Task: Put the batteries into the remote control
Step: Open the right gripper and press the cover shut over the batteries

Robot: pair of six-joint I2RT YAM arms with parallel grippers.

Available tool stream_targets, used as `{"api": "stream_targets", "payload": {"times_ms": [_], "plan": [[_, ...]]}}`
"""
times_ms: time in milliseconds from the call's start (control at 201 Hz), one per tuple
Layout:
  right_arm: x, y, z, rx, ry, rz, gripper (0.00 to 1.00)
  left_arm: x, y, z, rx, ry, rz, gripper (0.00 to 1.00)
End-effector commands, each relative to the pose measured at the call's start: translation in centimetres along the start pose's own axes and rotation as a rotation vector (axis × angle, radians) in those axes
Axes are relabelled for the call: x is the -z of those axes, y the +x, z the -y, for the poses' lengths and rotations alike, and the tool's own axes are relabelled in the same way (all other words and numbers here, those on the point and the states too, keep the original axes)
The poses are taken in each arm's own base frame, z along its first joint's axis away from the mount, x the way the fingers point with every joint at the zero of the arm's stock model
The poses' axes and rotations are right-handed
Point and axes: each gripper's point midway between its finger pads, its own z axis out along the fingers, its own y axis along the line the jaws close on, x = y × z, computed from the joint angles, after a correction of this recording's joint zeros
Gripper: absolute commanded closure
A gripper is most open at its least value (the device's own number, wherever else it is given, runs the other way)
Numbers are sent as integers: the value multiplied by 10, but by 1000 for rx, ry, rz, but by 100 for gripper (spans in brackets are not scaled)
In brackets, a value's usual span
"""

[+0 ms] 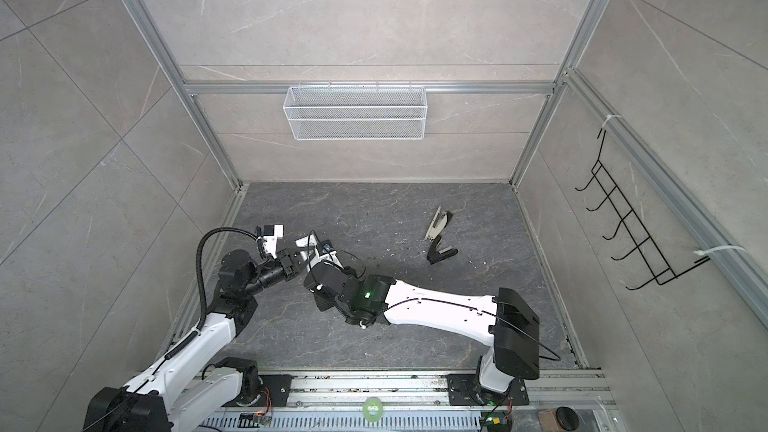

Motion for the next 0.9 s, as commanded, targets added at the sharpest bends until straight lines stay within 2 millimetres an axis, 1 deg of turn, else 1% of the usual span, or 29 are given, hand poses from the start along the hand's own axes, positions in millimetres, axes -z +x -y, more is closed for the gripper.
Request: {"api": "stream_targets", "payload": {"times_ms": [0,119,254,349,428,518,682,896], "plan": [[9,-4,0,10,-2,12,36,2,-8,28,-66,81,12,100],[19,-13,0,19,-6,23,34,2,-8,28,-66,81,9,100],[38,-24,2,20,-23,46,32,3,-7,29,-71,86,7,100],[50,-29,6,26,-30,55,31,3,-6,30,-73,89,2,100],[55,-29,8,32,-38,49,30,3,-5,30,-74,89,-1,100],[53,-27,12,29,-43,28,30,3,-4,30,-73,92,-5,100],[43,-23,20,-12,-55,12,30,4,-5,34,-80,99,-6,100],[28,-16,17,-20,-72,-20,30,4,-5,34,-81,100,-6,100]]}}
